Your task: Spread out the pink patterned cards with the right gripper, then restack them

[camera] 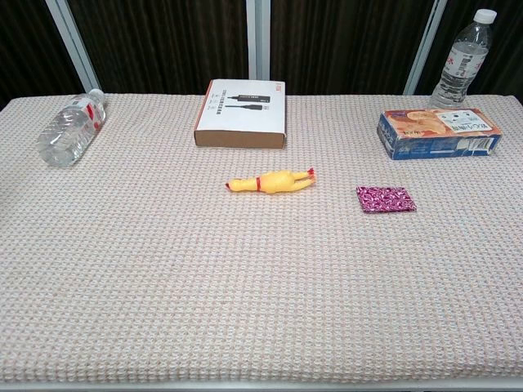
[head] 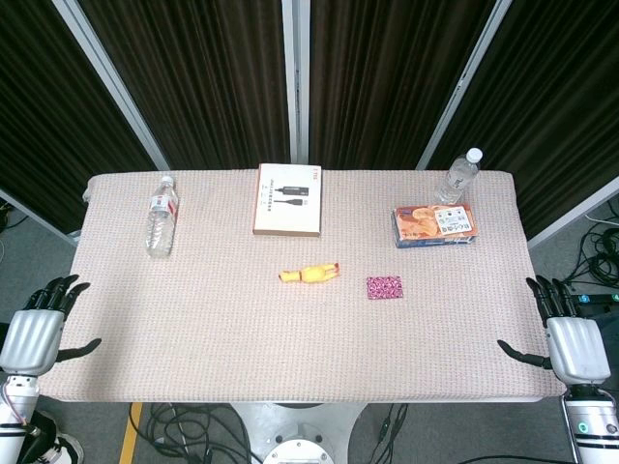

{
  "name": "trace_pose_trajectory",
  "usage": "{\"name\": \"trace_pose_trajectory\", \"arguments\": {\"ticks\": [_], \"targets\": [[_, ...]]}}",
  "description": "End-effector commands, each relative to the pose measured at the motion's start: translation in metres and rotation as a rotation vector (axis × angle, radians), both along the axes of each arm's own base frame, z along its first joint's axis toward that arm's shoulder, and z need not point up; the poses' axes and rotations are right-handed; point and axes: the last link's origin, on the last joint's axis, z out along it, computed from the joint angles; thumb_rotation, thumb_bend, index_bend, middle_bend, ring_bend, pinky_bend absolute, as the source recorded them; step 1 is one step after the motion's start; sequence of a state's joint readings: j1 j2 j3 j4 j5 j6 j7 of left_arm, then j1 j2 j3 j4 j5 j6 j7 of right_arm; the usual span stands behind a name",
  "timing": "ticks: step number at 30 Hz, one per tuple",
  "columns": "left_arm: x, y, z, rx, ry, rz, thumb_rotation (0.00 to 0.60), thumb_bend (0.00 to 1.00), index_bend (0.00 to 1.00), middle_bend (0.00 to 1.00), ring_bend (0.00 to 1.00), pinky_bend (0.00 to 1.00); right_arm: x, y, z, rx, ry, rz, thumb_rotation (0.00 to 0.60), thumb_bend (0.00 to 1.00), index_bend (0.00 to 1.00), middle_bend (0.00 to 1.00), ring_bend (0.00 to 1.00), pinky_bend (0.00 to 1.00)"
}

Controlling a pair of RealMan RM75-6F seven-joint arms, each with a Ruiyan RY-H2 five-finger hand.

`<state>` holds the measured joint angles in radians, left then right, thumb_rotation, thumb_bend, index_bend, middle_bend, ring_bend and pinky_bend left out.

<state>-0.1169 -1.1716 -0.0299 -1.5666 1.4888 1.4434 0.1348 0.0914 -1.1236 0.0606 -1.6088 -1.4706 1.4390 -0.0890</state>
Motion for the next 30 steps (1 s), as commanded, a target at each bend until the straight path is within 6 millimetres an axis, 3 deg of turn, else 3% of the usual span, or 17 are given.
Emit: {"name": "trace_pose_trajectory", "arguments": {"ticks": [1, 22, 25, 27, 30], "targets": [[0.002, 0.0, -0.001, 0.0, -0.003, -0.014, 0.523, 0.0, 0.23, 0.22, 0.13, 0.24, 0.0, 0.001, 0.0, -0.004, -0.004, 0.005, 0.319, 0.05, 0.01, 0.05, 0.0, 0.25], [0.003, 0.0, -0.001, 0.001, -0.009, -0.017, 0.533, 0.0, 0.23, 0.22, 0.13, 0.24, 0.008, -0.005, -0.004, 0.023, 0.01, 0.023, 0.32, 0.05, 0.0, 0.05, 0.0, 0.25], [0.005, -0.001, -0.003, -0.009, -0.009, -0.027, 0.589, 0.0, 0.23, 0.22, 0.13, 0.24, 0.009, -0.012, -0.01, 0.078, 0.011, 0.01, 0.327, 0.05, 0.0, 0.05, 0.0, 0.25], [0.007, -0.002, -0.002, -0.006, -0.013, -0.038, 0.6, 0.0, 0.23, 0.22, 0.13, 0.24, 0.011, -0.019, -0.012, 0.113, 0.016, 0.007, 0.357, 0.09, 0.0, 0.06, 0.01, 0.25], [0.007, -0.002, 0.0, 0.005, -0.019, -0.037, 0.6, 0.0, 0.23, 0.22, 0.13, 0.24, 0.016, -0.032, -0.015, 0.165, 0.041, 0.006, 0.388, 0.22, 0.0, 0.09, 0.07, 0.25]]}}
